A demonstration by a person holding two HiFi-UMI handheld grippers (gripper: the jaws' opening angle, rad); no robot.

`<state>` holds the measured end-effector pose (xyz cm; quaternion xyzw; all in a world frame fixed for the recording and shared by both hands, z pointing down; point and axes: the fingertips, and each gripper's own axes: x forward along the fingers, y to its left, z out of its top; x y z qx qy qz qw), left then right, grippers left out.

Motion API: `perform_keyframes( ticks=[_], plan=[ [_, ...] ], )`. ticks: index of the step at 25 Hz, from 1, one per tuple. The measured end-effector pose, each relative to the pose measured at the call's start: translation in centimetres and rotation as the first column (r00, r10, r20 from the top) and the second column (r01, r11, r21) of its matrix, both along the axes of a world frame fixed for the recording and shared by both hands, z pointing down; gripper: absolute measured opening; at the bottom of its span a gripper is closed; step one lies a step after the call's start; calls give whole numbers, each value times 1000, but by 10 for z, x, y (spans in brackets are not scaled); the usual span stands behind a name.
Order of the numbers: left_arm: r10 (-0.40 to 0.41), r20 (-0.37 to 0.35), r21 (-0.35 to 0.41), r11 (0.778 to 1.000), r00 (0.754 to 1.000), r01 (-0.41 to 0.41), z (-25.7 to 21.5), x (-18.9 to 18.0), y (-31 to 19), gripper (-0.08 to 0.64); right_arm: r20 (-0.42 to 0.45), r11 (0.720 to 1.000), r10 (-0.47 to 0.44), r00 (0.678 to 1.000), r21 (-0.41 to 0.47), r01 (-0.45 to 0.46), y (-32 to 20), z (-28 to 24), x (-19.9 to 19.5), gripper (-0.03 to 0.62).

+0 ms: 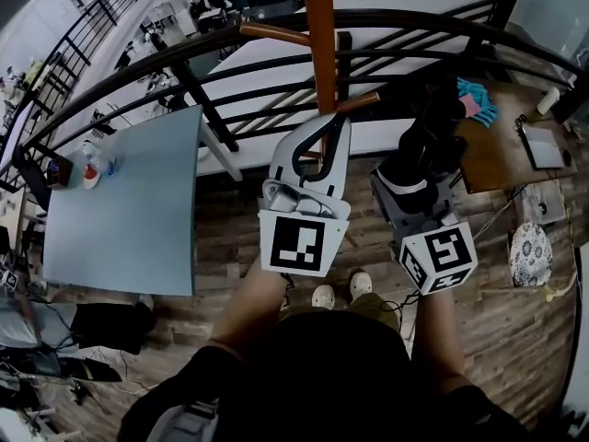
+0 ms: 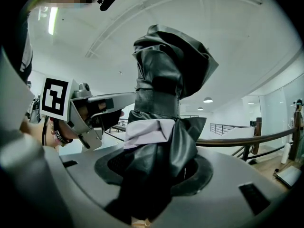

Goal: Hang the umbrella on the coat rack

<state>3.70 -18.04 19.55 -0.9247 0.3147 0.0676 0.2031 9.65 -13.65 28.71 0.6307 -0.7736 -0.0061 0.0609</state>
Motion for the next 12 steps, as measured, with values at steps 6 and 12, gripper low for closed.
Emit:
perform_keyframes(
  ticks=[6,12],
  plan=[
    [-49,19,-34,998,999,50,11,17,-16,12,1,998,-44,999,-41,44,-14,10,18,238],
    [-89,44,-50,995,995,91,21,28,-24,12,7,994,-84,996,-74,84,-23,22,30,239]
  ],
)
